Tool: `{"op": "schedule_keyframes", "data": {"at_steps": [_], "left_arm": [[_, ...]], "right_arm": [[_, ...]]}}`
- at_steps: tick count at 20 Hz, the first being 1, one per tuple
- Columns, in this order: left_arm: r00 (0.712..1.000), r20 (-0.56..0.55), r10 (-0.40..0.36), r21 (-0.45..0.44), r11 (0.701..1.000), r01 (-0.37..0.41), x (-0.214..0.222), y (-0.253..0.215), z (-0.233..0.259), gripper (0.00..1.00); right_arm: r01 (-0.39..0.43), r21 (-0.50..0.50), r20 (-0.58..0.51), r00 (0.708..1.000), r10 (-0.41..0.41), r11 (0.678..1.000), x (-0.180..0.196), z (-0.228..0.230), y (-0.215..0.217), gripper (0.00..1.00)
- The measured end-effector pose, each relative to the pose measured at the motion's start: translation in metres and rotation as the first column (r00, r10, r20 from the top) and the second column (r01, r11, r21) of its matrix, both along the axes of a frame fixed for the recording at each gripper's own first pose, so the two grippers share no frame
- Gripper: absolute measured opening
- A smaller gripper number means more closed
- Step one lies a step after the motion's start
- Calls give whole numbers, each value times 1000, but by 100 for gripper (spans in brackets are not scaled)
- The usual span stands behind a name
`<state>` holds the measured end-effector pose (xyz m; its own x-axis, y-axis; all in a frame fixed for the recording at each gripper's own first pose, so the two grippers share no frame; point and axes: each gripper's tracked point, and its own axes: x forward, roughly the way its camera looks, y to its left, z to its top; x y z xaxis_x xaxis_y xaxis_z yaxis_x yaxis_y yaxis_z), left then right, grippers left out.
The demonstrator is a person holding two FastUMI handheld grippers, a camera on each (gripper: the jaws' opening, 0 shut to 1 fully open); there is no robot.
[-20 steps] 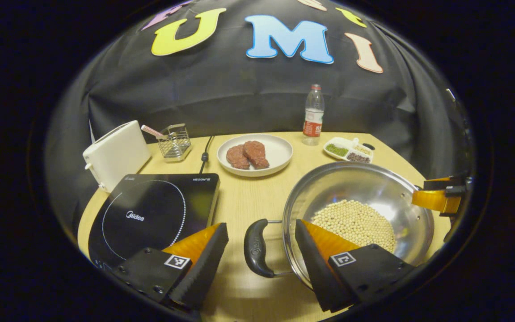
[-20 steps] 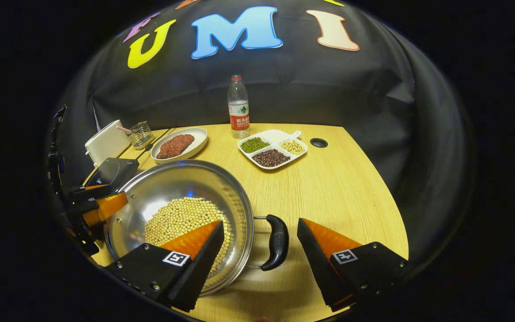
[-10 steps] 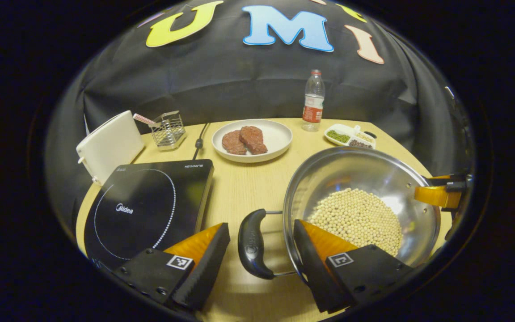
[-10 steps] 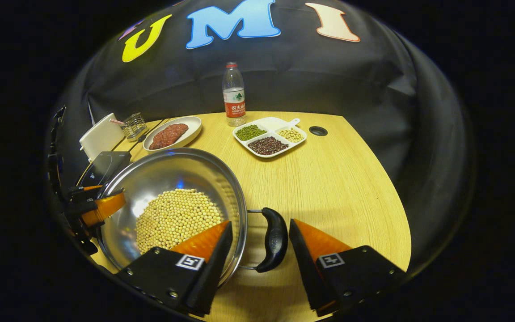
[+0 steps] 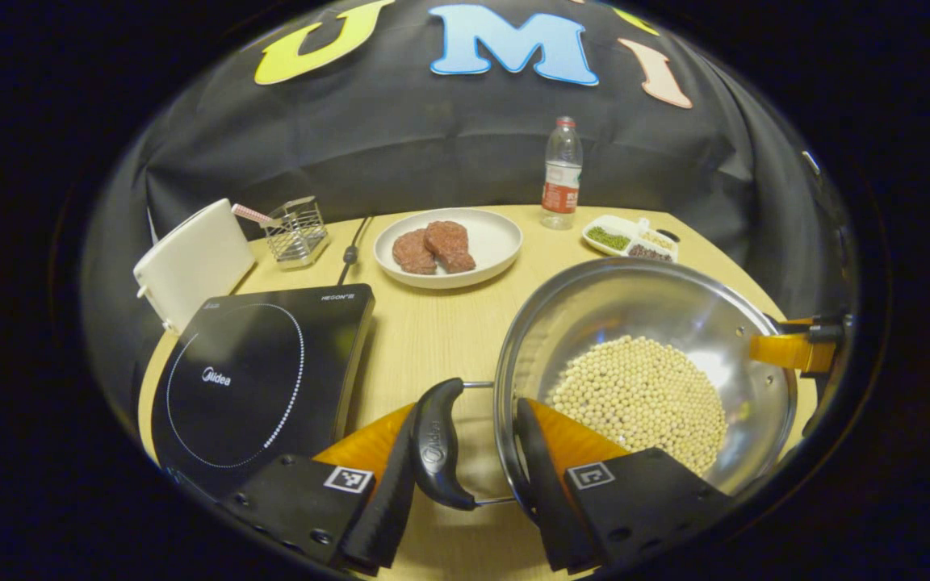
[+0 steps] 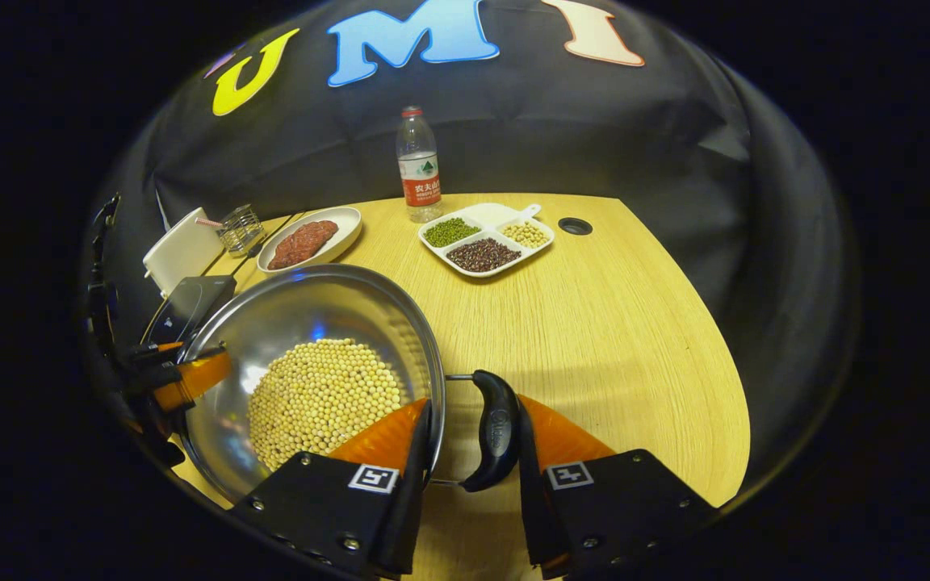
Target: First push the handle of the pot to place it horizontally, then grasp the pot with both hands and set it on the induction cooktop.
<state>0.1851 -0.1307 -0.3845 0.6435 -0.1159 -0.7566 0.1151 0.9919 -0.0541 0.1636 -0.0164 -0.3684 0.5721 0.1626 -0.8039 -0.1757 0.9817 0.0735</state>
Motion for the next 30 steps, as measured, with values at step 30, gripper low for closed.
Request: {"op": "schedule_keyframes", "data": {"at_steps": [30], "left_arm": [[997, 83, 5, -87, 996, 2, 6, 139, 62, 66]], "right_arm": [[8, -39, 54, 999, -6, 999, -22, 70, 124, 45]]}}
